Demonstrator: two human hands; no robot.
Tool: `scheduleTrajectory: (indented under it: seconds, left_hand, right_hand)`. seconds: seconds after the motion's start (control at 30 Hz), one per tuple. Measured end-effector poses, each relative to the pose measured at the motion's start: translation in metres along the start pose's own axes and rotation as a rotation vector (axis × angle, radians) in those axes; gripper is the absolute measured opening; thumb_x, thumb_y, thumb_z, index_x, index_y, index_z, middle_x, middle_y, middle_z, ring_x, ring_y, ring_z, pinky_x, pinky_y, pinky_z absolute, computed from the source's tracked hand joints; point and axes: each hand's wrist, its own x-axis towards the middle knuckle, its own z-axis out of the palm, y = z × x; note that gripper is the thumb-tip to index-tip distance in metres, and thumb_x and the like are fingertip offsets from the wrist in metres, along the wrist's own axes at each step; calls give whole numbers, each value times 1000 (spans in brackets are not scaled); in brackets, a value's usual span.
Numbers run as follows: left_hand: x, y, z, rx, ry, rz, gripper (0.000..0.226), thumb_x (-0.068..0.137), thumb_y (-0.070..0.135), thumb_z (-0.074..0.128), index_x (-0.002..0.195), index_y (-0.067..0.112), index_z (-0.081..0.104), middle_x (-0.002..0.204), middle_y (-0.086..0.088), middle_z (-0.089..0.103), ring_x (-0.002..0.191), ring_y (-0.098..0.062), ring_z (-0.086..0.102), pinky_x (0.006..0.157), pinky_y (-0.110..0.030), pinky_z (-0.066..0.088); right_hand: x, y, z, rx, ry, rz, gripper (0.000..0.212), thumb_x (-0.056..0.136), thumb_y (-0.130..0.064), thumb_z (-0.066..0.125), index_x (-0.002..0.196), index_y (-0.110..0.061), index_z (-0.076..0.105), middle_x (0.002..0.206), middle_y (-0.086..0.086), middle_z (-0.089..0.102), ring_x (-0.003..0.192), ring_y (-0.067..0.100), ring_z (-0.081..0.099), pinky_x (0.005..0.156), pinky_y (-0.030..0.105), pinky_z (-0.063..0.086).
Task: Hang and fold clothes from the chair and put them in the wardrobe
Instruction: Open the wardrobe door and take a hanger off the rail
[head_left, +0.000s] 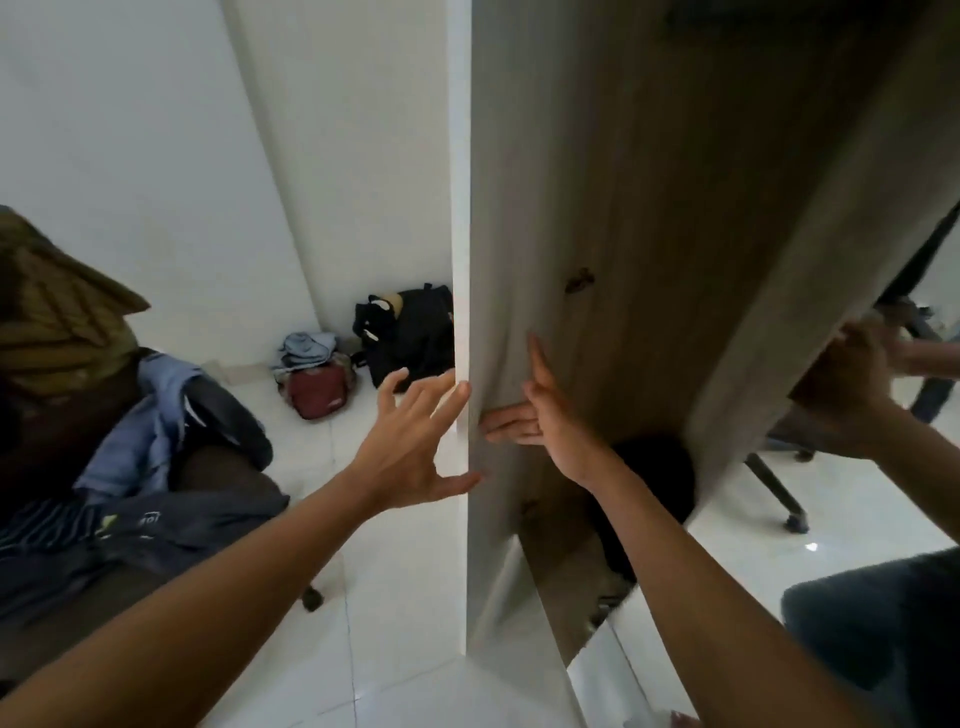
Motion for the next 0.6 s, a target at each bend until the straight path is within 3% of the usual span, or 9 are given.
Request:
scheduleTrajectory:
  seconds: [0.13, 0.23, 0.33, 0.43, 0.5, 0.6]
  left_hand:
    - [0, -32, -22, 182, 37, -151, 114, 68, 72, 72, 152, 22, 13, 140, -12, 47, 126, -31, 44, 110, -65, 26]
    - [6, -58, -30, 279, 22, -298, 122, 66, 73, 73, 156, 28, 4, 147, -9, 32, 130, -34, 41, 111, -65, 23]
    - [16, -84, -30, 360, 8, -420, 126, 62, 71, 76, 157, 29, 6, 155, -11, 18, 139, -36, 27, 111, -69, 19]
    - [25, -114, -20, 393, 1, -510, 131, 61, 67, 81, 159, 29, 4, 164, -13, -5, 151, -41, 3, 115, -69, 7]
    - [33, -134, -14, 419, 29, -542, 134, 61, 61, 85, 159, 29, 0, 164, -12, -18, 151, -43, -10, 116, -68, -1]
    - [58, -163, -7, 449, 72, -521, 131, 65, 54, 86, 159, 30, -3, 161, -10, -31, 148, -42, -21, 114, -69, -8]
  right_hand:
    - [60, -13, 17, -76, -56, -117, 62, 104, -48, 28, 155, -45, -7, 132, 8, 63, 97, 12, 73, 85, 25, 57]
    - [104, -13, 24, -126, -49, -151, 58, 109, -38, 25, 155, -45, -9, 129, 9, 64, 97, 15, 72, 94, 34, 56]
    - [138, -7, 33, -165, -32, -179, 59, 103, -49, 28, 149, -58, -8, 134, 5, 61, 100, 14, 71, 97, 38, 55]
    - [170, 0, 31, -181, 51, -159, 63, 86, -63, 31, 132, -79, -8, 107, 3, 72, 95, 19, 72, 97, 49, 53]
    - [189, -3, 24, -230, 107, -157, 70, 86, -61, 37, 138, -74, -8, 89, 8, 72, 85, 26, 70, 92, 50, 53]
    - [214, -6, 10, -391, 139, -184, 83, 96, -39, 56, 150, -57, -4, 93, 18, 67, 87, 28, 68, 90, 49, 53]
